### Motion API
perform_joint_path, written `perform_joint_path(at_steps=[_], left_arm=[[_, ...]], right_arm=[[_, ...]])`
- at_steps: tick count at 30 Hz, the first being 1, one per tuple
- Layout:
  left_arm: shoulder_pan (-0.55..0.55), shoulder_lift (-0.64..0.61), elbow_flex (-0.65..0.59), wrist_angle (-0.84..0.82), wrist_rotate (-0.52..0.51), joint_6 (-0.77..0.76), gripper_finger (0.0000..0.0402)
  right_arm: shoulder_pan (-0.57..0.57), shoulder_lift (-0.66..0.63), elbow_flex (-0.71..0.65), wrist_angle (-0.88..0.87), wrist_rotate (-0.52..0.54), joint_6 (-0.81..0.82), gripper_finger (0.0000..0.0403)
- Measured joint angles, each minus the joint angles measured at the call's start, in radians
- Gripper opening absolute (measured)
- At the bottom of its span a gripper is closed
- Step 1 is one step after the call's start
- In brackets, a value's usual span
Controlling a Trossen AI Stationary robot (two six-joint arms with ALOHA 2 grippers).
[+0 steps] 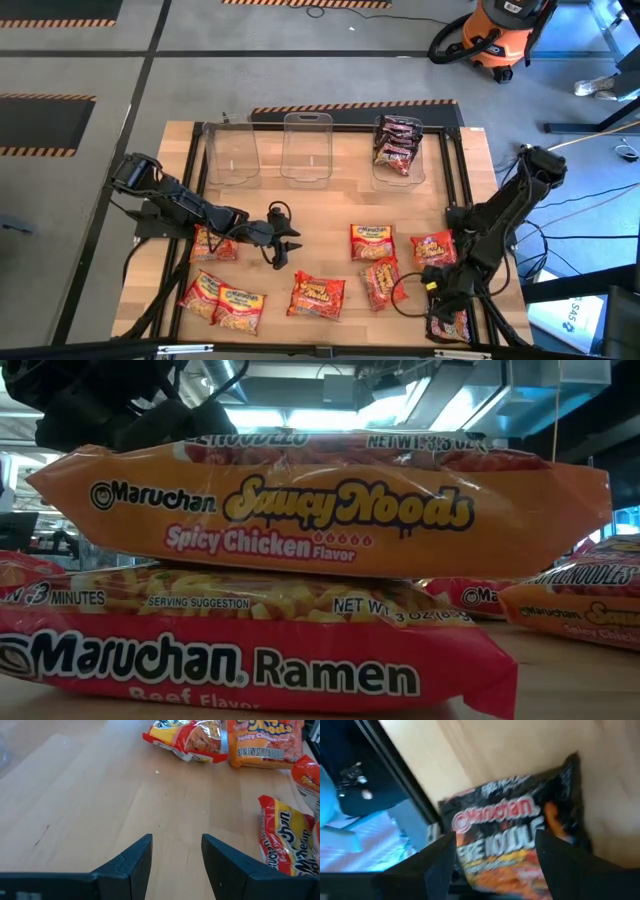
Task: Sort Maruchan noodles
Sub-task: Put the black noodle pack into the right transparent bin
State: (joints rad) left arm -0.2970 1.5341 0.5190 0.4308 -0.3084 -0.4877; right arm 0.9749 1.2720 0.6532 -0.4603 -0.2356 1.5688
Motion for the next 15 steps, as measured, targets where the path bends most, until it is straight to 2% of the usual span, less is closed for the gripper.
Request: perform_joint_path(at_steps=[6,15], left_arm=[[0.009,0.000,0.000,0.012,-0.051,0.000,0.0165],[0.018,0.000,0.000,0.013,-0.054,0.001,0.0165]], right_arm=[[0.000,0.019,0.074,0.038,-0.137,0.201,0.0248],[0.005,0.192,0.072,0.033,-0.216,0.107,0.0248]])
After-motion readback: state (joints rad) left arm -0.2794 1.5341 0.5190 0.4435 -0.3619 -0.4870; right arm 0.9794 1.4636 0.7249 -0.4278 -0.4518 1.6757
